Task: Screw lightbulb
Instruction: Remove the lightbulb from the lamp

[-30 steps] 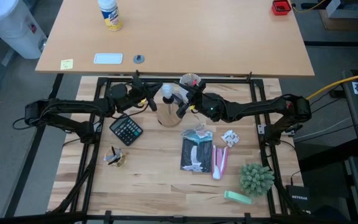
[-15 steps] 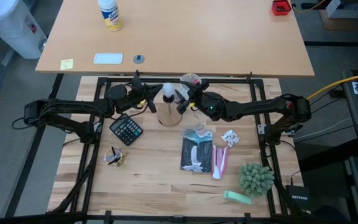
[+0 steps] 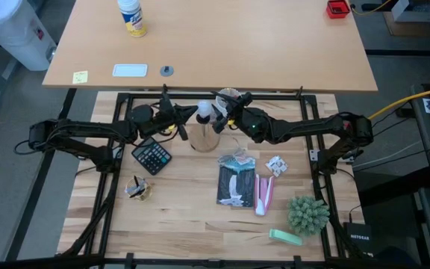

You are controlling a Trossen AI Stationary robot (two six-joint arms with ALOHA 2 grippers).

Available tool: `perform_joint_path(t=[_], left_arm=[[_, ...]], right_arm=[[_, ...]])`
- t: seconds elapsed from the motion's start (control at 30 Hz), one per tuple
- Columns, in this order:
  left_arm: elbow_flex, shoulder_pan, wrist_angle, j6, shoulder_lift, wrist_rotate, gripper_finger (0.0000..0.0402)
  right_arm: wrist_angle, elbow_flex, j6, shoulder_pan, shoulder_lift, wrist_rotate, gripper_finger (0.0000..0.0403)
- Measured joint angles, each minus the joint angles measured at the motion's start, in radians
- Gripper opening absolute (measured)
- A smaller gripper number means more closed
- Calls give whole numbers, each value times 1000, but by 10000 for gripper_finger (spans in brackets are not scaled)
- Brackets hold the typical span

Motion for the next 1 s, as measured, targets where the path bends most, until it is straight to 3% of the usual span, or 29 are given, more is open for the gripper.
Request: perform_joint_path(t=[1.0], left_arm=[[-2, -38, 1, 28, -43, -56, 1]], right_arm=[[15, 0, -55, -8, 0, -8, 255]])
